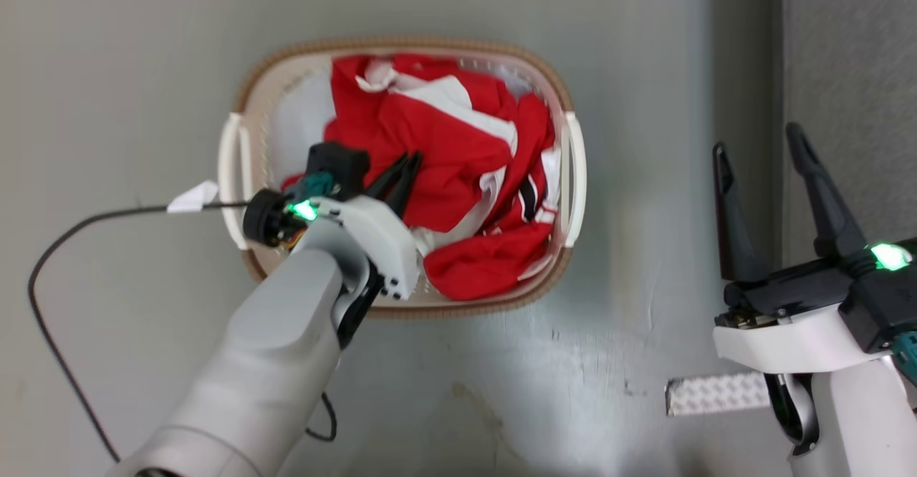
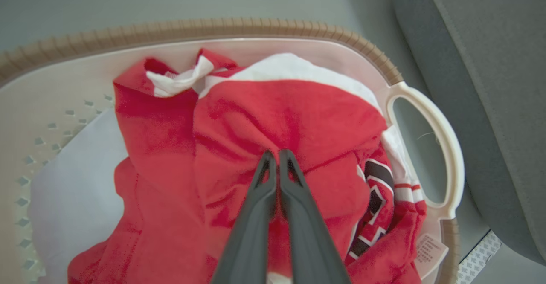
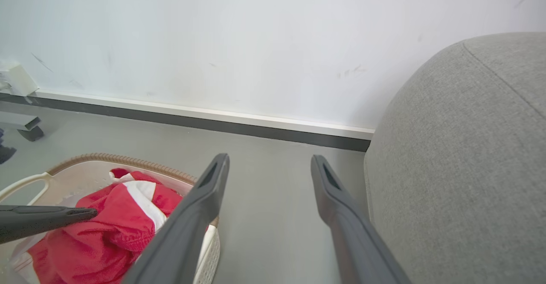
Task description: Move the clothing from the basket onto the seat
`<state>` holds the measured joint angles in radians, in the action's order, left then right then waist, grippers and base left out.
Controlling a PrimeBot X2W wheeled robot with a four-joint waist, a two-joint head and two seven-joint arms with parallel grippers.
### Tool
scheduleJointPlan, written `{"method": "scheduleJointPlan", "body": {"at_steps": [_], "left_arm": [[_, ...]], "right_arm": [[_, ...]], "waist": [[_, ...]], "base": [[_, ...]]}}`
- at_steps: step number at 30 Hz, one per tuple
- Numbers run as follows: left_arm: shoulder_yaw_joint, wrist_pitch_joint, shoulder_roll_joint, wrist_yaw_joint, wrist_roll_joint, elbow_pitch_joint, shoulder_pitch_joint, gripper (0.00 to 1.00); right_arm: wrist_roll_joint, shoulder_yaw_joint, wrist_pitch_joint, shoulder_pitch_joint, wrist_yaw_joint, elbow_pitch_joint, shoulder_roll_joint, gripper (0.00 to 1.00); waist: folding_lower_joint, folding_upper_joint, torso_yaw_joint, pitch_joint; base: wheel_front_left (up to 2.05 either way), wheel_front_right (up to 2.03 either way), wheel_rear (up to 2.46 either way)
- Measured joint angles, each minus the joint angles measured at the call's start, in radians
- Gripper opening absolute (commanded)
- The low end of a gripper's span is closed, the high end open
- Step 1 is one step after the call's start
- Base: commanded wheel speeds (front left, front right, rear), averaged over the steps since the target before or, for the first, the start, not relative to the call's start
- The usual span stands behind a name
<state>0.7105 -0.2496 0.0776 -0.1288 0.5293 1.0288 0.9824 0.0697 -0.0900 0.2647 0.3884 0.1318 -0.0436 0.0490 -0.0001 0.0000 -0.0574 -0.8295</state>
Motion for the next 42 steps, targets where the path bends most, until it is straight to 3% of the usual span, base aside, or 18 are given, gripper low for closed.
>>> {"method": "scheduleJointPlan", "body": {"at_steps": [6, 12, 21, 31, 36, 42], "left_arm": [[-0.006, -0.012, 0.04, 0.0, 0.057, -0.087, -0.084, 0.0], [-0.07, -0.014, 0.096, 0.001, 0.058, -0.232, -0.215, 0.0], [-0.123, -0.014, 0.168, 0.041, 0.034, -0.444, -0.439, 0.0], [-0.126, 0.066, 0.254, 0.135, 0.036, -0.79, -0.601, 0.0], [-0.106, 0.12, 0.272, 0.173, 0.036, -0.954, -0.658, 0.0], [-0.051, 0.176, 0.281, 0.183, 0.023, -1.088, -0.691, 0.0]], "right_arm": [[0.03, -0.016, 0.0, -0.01, 0.0, -0.058, 0.0, 1.0], [0.068, -0.048, 0.0, -0.073, 0.0, -0.117, -0.001, 1.0], [0.112, -0.114, 0.0, -0.188, 0.0, -0.178, 0.0, 1.0], [0.08, -0.296, 0.0, -0.208, 0.0, -0.194, 0.001, 1.0], [0.111, -0.47, 0.0, -0.17, 0.0, -0.208, 0.038, 1.0], [0.126, -0.592, 0.0, -0.084, 0.0, -0.215, 0.071, 1.0]], "waist": [[0.0, 0.0, 0.011, 0.115], [0.0, 0.0, 0.02, 0.264], [-0.0003, 0.0, 0.027, 0.53], [-0.0003, 0.0001, 0.037, 0.762], [-0.0003, 0.0001, 0.053, 0.819], [-0.0002, 0.0001, 0.063, 0.842]], "base": [[0.0, 0.0, 0.0], [0.0, 0.0, 0.0], [0.0, 0.0, 0.0], [0.0, 0.0, 0.0], [0.0, 0.0, 0.0], [0.0, 0.0, 0.0]]}}
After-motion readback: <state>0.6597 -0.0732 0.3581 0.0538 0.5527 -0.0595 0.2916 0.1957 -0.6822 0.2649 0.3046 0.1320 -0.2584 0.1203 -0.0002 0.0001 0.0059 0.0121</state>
